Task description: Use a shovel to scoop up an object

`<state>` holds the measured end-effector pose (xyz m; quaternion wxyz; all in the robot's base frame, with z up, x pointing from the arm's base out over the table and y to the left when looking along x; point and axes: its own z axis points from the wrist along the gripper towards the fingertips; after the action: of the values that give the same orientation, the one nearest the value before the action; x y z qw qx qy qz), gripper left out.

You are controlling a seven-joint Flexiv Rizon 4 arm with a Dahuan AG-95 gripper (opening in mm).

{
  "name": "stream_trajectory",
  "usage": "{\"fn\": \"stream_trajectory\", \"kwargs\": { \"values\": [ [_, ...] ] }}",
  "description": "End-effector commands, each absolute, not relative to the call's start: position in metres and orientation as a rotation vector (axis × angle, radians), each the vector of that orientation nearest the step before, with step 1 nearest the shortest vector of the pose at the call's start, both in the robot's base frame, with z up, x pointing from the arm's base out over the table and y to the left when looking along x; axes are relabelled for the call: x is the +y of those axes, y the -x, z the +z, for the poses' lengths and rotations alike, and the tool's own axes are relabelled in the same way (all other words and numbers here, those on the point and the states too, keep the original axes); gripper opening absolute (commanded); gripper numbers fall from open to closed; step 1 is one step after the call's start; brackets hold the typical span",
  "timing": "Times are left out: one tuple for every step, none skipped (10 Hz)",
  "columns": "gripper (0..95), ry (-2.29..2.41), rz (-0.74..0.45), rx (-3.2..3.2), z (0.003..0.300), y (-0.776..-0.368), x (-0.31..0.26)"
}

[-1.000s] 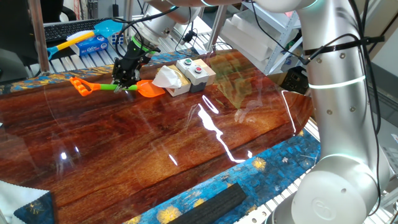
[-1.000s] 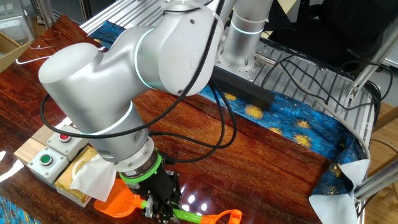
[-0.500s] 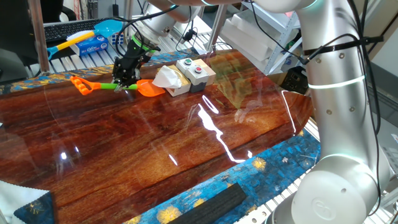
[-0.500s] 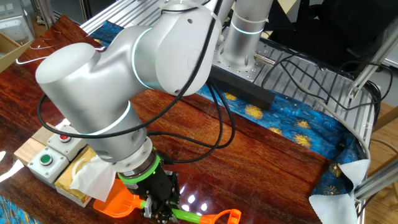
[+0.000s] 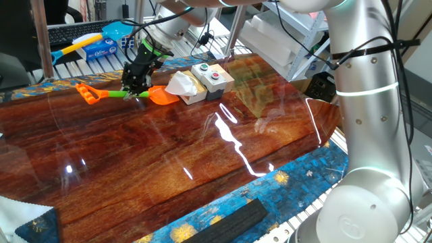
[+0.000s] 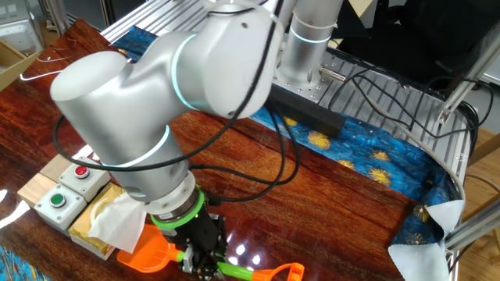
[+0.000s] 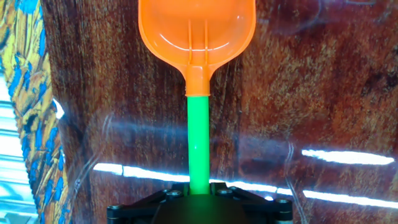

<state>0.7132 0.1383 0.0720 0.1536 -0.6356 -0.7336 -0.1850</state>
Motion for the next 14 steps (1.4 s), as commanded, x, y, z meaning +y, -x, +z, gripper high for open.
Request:
{"fn": "stream_trajectory", "kwargs": {
  "values": [
    [0.0,1.890,-0.496,-2.062,0.0716,-0.7153,0.1384],
    [0.0,1.900,-0.500,-2.050,0.0716,-0.7153,0.1384],
    [0.0,1.936,-0.511,-2.007,0.0716,-0.7153,0.1384],
    [0.0,1.961,-0.513,-1.973,0.0716,-0.7153,0.1384],
    [0.0,1.979,-0.510,-1.955,0.0716,-0.7153,0.1384],
    [0.0,2.007,-0.499,-1.931,0.0716,-0.7153,0.1384],
    [0.0,2.017,-0.493,-1.923,0.0716,-0.7153,0.1384],
    [0.0,2.028,-0.493,-1.902,0.0716,-0.7153,0.1384],
    [0.0,2.020,-0.495,-1.899,0.0716,-0.7153,0.1384],
    [0.0,2.001,-0.511,-1.898,0.0716,-0.7153,0.1384],
    [0.0,1.977,-0.530,-1.895,0.0730,-0.7149,0.1386],
    [0.0,1.966,-0.536,-1.893,0.0750,-0.7137,0.1401],
    [0.0,1.964,-0.534,-1.894,0.0756,-0.7134,0.1403],
    [0.0,1.929,-0.530,-1.910,0.0776,-0.7125,0.1400]
  ]
}}
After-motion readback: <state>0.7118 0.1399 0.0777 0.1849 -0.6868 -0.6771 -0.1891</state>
